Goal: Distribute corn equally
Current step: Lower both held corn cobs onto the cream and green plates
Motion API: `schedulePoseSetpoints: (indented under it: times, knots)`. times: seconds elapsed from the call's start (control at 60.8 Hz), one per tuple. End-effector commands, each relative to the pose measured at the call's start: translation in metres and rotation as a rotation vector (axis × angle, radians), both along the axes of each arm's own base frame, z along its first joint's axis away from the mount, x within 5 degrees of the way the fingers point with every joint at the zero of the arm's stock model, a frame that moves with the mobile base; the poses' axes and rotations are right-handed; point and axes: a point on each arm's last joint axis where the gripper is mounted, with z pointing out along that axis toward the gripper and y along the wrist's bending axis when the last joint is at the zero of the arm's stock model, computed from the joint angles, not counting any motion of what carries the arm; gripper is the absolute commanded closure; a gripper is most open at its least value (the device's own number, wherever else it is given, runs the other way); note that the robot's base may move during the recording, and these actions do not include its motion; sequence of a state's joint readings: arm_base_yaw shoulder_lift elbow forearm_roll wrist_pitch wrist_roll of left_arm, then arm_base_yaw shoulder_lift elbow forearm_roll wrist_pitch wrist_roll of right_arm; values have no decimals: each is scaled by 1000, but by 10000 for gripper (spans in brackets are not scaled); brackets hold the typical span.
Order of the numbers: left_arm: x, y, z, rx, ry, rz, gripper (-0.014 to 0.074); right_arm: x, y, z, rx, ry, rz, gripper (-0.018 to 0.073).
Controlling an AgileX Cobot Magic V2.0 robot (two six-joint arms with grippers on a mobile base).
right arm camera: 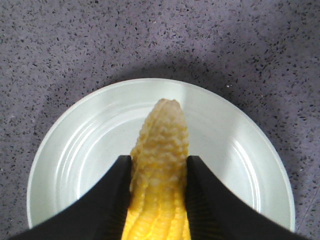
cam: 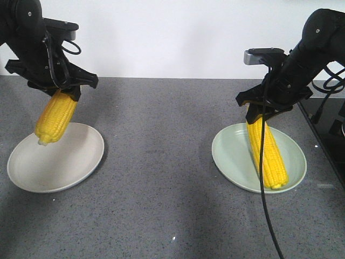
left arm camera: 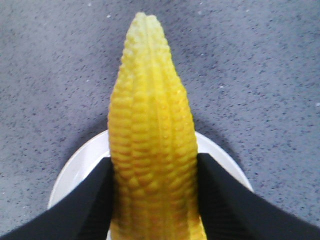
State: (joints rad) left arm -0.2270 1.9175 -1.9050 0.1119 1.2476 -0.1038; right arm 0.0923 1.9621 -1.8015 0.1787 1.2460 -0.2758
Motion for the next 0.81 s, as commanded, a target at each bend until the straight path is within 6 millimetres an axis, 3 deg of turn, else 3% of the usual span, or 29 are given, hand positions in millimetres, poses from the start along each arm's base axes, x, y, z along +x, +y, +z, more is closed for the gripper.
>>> schedulePoseSetpoints:
  times: [0.0,0.263,0.592,0.789]
  knots:
    - [-13,5,19,-12,-37,14,602,-8,-1,22,9,-34,6,564]
    - [-18,6,-11,19,64,-5,602,-6,0,18,11,-23,6,559]
    - [-19,6,-17,33,89,-23,602,-6,0,18,11,-23,8,537]
    - [-19,6,-17,34,90,-29,591,-6,0,18,12,-23,10,460]
